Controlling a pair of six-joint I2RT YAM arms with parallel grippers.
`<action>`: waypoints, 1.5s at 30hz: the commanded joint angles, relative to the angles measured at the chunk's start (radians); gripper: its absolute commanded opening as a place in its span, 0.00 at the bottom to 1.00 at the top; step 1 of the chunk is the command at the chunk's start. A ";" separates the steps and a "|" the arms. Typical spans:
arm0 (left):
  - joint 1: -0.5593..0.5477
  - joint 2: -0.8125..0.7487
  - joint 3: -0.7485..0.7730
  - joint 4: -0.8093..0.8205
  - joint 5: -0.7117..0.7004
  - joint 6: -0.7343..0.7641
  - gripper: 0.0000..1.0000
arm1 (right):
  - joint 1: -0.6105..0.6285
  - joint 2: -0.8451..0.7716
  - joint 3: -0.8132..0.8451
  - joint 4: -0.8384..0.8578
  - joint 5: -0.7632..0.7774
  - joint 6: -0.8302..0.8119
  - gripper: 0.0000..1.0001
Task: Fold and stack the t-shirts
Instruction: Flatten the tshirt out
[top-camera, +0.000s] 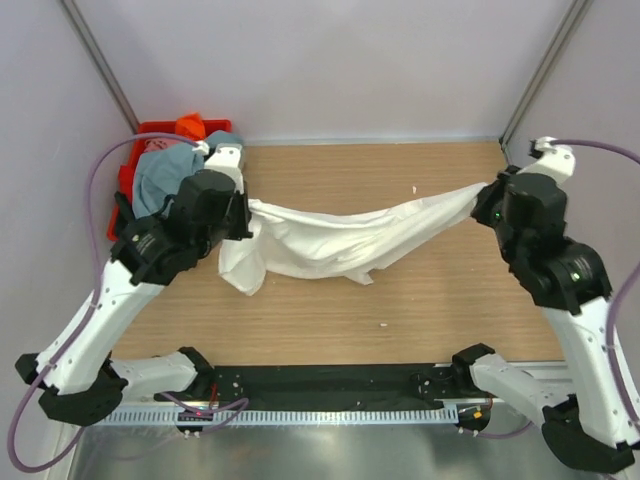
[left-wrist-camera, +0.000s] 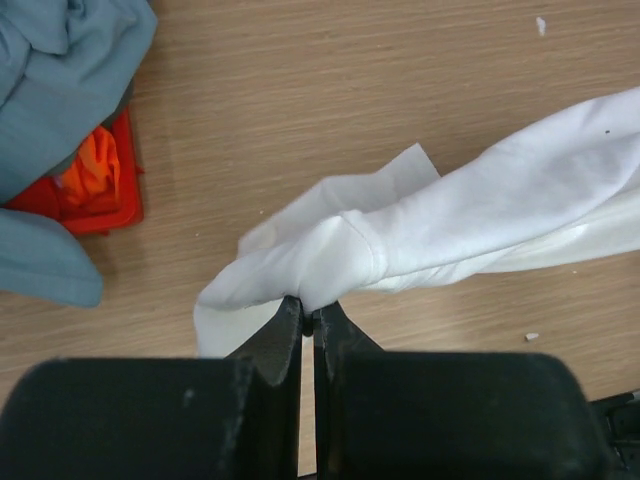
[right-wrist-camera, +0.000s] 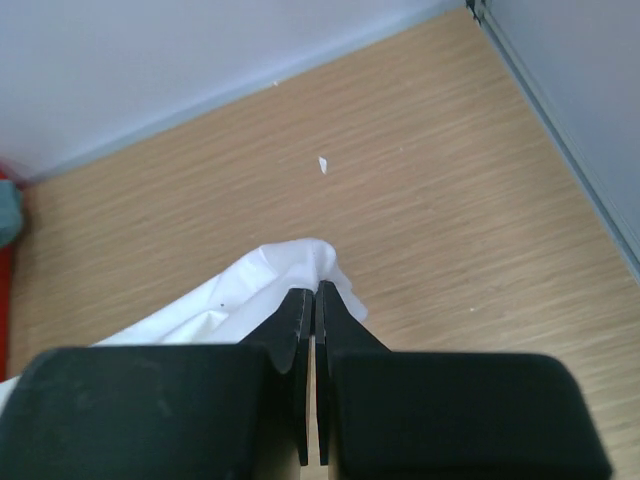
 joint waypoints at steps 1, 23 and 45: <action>-0.003 -0.103 0.069 -0.044 0.103 0.096 0.00 | -0.003 -0.117 0.092 0.010 -0.022 -0.060 0.01; -0.003 -0.309 0.066 0.144 0.330 0.146 0.00 | -0.003 -0.584 -0.149 0.130 -0.047 -0.120 0.01; -0.216 0.390 0.124 0.003 -0.140 -0.025 1.00 | -0.003 -0.232 -0.295 -0.050 0.168 0.082 0.01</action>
